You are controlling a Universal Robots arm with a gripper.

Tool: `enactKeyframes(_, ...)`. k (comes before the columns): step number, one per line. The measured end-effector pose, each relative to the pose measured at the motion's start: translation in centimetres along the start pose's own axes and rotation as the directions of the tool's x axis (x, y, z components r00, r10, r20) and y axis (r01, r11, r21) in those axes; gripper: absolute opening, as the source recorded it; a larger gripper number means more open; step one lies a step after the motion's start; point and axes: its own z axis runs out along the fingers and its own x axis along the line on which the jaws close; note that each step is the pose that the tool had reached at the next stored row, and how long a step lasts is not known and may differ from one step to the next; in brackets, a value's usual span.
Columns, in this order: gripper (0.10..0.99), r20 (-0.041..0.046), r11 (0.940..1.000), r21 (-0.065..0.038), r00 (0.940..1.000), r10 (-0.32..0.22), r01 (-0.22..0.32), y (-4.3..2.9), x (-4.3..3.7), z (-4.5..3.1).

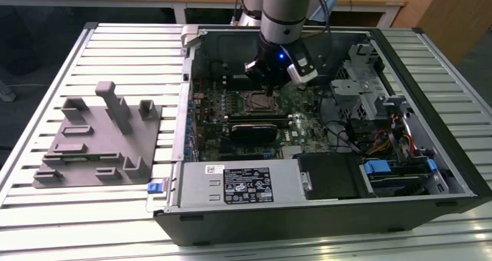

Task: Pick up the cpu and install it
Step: 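Install the second cpu locking lever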

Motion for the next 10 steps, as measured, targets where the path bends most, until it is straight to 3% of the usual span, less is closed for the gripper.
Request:
enactKeyframes(5,0.106,-0.0007,1.0,0.0,1.0,0.0,0.0,0.14,-0.02,-1.27)
enactKeyframes(10,0.106,-0.0008,1.0,0.0,1.0,0.0,0.0,-0.22,-0.02,-1.5)
